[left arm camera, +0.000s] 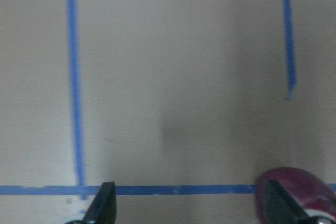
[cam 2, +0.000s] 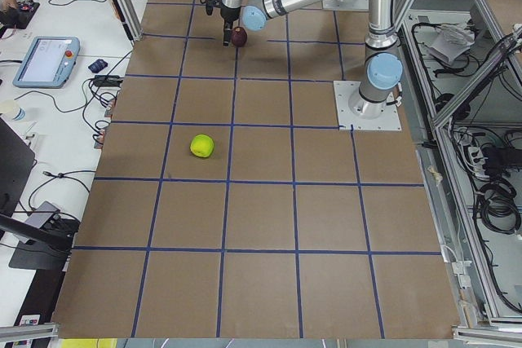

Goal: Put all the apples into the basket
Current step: 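Move left gripper to the green apple while right reaches the purple apple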

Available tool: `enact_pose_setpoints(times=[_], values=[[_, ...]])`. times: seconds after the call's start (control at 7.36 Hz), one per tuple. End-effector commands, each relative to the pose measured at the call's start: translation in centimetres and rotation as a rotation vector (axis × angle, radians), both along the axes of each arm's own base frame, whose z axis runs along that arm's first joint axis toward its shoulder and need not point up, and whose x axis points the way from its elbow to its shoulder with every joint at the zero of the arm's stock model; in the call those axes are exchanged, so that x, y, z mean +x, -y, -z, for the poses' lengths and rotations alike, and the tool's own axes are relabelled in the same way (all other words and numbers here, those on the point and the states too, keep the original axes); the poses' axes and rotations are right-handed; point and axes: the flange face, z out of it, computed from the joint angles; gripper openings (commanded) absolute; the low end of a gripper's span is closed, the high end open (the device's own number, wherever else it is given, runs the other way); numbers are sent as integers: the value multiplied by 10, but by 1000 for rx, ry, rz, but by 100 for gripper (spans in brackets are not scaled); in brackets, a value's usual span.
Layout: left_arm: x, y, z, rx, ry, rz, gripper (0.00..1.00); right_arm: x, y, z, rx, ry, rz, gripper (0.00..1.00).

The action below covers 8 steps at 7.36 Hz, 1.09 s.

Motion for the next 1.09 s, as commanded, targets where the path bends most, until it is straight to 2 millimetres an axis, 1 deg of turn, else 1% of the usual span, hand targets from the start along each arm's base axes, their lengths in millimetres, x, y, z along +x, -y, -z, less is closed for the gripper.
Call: enact_pose_setpoints(times=[0.0, 0.14, 0.27, 0.41, 0.54, 0.68, 0.95], values=[[133, 8, 1, 83, 15, 115, 100, 129, -19, 2, -20, 6, 123, 100], [202, 19, 26, 75, 11, 181, 100, 174, -25, 14, 2, 47, 212, 100], [277, 14, 62, 62, 24, 244, 100, 206, -31, 29, 17, 37, 226, 100], [302, 14, 79, 33, -10, 253, 100, 241, -43, 40, 33, 29, 221, 100], [308, 17, 77, 12, -11, 276, 100, 272, -48, 51, 34, 69, 223, 100], [315, 23, 85, -11, 21, 315, 100, 294, -45, 70, 36, 111, 255, 100], [319, 33, 131, -39, 27, 302, 100, 333, -54, 102, 43, 105, 234, 100]])
